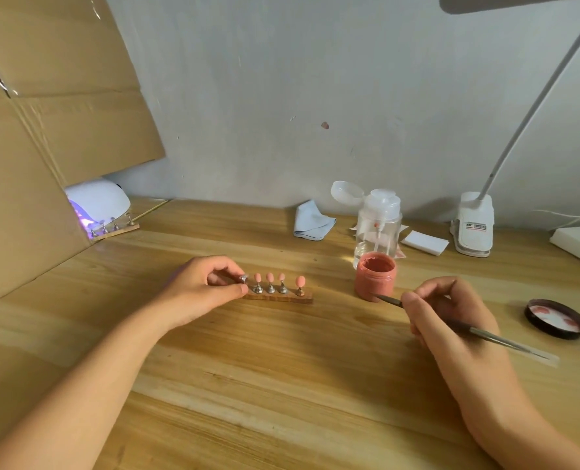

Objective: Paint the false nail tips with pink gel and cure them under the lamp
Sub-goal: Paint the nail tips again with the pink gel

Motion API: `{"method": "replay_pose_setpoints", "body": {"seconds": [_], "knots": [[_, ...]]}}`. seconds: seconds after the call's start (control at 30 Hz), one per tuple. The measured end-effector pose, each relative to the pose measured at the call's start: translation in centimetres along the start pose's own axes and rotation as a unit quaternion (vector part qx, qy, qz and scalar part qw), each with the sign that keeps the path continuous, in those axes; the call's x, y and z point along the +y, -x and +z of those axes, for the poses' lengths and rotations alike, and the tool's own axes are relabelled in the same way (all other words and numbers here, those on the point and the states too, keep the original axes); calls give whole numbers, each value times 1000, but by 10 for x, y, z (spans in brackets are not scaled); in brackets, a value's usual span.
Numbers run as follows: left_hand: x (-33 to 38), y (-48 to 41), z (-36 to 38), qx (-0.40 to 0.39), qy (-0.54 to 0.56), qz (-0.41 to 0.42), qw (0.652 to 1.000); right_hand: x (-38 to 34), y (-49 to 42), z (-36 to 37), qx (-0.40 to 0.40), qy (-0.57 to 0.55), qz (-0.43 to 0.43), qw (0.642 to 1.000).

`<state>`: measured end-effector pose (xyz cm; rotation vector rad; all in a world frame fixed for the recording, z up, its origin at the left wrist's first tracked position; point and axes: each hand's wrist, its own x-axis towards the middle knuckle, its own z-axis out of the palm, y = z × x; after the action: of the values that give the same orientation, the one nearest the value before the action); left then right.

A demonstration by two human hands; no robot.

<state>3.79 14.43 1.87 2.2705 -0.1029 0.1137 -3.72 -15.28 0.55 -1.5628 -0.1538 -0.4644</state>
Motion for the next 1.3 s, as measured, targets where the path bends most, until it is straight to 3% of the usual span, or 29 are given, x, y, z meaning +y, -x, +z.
{"method": "replay_pose_setpoints", "body": {"seconds": [0.2, 0.37, 0.53, 0.6, 0.73, 0.97, 1.3], "knots": [[-5, 1, -1, 11, -64, 20, 998, -7, 1, 3, 28, 24, -66, 997], [-6, -1, -5, 25, -10, 9, 1000, -5, -3, 0, 5, 43, -55, 998], [12, 4, -3, 205, -30, 43, 977, 2, -8, 0, 22, 69, -26, 997], [28, 10, 6, 224, 8, 98, 970, 5, -10, -1, 31, 67, -4, 997], [58, 26, 40, 157, 91, 179, 967, 6, -12, -3, 51, 45, 24, 997], [68, 44, 93, -21, 86, 180, 980, 4, -11, -2, 51, 44, 33, 997], [61, 32, 92, -60, 4, 165, 984, 6, -11, -1, 53, 67, 36, 996]]}}
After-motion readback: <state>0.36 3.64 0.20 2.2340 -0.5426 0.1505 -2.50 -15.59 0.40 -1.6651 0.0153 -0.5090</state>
